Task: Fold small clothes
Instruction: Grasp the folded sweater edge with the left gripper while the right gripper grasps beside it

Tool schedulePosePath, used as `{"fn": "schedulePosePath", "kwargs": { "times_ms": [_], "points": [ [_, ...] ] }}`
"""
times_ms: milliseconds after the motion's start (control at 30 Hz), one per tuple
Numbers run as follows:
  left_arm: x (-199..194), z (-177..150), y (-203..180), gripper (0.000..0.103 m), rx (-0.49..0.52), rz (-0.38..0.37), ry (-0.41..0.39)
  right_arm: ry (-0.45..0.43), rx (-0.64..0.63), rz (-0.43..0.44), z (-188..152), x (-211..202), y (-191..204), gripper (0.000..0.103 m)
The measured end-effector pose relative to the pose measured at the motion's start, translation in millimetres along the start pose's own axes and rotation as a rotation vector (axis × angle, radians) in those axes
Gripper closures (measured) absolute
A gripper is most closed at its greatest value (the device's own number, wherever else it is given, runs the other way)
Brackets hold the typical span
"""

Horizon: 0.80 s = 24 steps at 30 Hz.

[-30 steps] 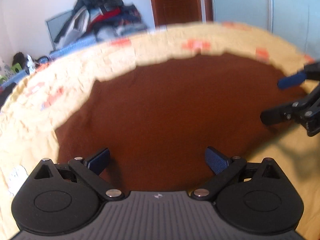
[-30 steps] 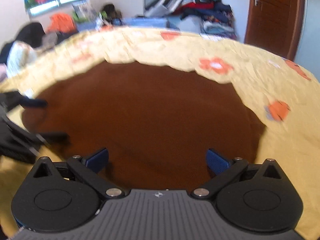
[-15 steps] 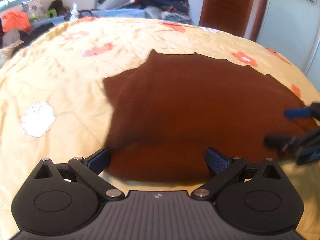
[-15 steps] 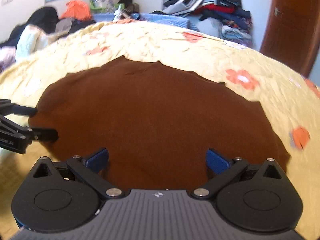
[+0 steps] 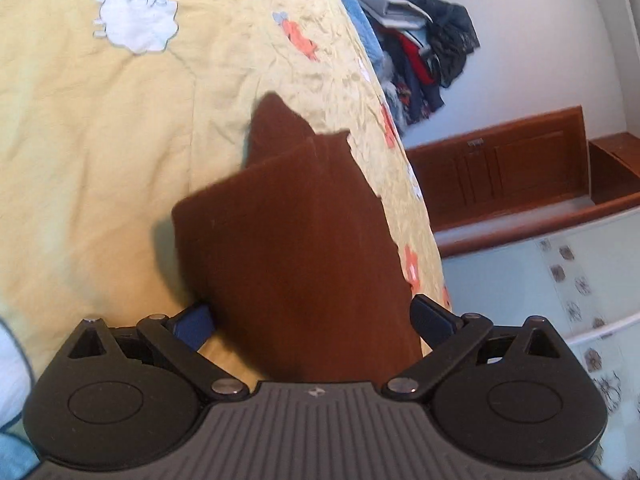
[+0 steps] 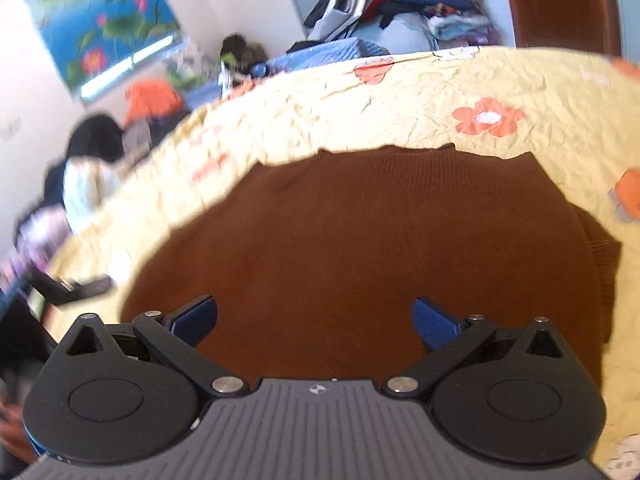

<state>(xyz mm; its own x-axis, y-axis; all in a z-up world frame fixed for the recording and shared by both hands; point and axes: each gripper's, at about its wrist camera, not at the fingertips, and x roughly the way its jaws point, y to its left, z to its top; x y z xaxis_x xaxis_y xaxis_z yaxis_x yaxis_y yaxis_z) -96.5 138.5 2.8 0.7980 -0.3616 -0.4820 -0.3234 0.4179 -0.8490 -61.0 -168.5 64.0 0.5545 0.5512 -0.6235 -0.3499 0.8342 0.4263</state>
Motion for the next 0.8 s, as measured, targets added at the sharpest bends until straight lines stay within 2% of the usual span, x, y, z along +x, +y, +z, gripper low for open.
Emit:
{"fn": "schedulePosePath", "kwargs": {
  "times_ms": [33, 67, 100, 133, 200, 233, 300, 367, 400, 467, 567, 667, 767, 800],
  "points": [
    [5.4, 2.2, -0.5, 0.033, -0.019, 0.022, -0.017, -0.005, 0.026, 0.027, 5.9, -0.1, 0.3, 0.0],
    [10.3, 4.8, -0.2, 0.049, -0.03, 0.054, -0.024, -0.008, 0.042, 0.055, 12.5, 0.5, 1.5, 0.0],
    [11.7, 6.7, 3.6, 0.078, -0.032, 0.106, -0.029, -0.009, 0.05, 0.079, 19.6, 1.9, 3.5, 0.0],
    [15.4, 8.3, 3.7, 0.086, -0.027, 0.135, -0.034, -0.01, 0.053, 0.098, 26.5, 4.1, 6.1, 0.0],
    [15.7, 6.3, -1.1, 0.088, 0.008, 0.161, -0.045, 0.003, 0.058, 0.132, 39.3, 10.3, 12.8, 0.0],
    [16.1, 3.1, -9.2, 0.089, 0.061, 0.184, -0.056, 0.022, 0.062, 0.152, 46.2, 16.1, 17.7, 0.0],
    [16.3, -9.6, -33.7, 0.09, 0.282, 0.251, -0.102, 0.085, 0.079, 0.205, 59.0, 35.1, 27.9, 0.0],
    [20.0, -32.3, -58.6, 0.091, 0.55, 0.313, -0.153, 0.171, 0.105, 0.246, 71.5, 61.2, 38.9, 0.0],
    [21.7, -41.1, -65.7, 0.091, 0.635, 0.328, -0.17, 0.219, 0.114, 0.266, 76.2, 74.4, 47.1, 0.0],
    [23.6, -56.1, -74.7, 0.092, 0.762, 0.358, -0.197, 0.315, 0.122, 0.304, 84.4, 103.5, 63.8, 0.0],
    [31.4, -68.8, -82.1, 0.092, 0.908, 0.407, -0.221, 0.409, 0.086, 0.323, 88.4, 136.8, 97.4, 0.0],
    [38.9, -75.5, -85.3, 0.092, 1.001, 0.436, -0.23, 0.532, -0.033, 0.272, 89.2, 171.8, 130.8, 0.0],
    [46.0, -86.3, -88.4, 0.092, 1.111, 0.462, -0.243, 0.578, -0.176, 0.164, 83.8, 197.0, 155.3, 0.0],
    [48.5, -87.2, -88.9, 0.092, 1.125, 0.466, -0.241, 0.592, -0.22, 0.149, 80.8, 203.3, 161.4, 0.006]
  ]
}}
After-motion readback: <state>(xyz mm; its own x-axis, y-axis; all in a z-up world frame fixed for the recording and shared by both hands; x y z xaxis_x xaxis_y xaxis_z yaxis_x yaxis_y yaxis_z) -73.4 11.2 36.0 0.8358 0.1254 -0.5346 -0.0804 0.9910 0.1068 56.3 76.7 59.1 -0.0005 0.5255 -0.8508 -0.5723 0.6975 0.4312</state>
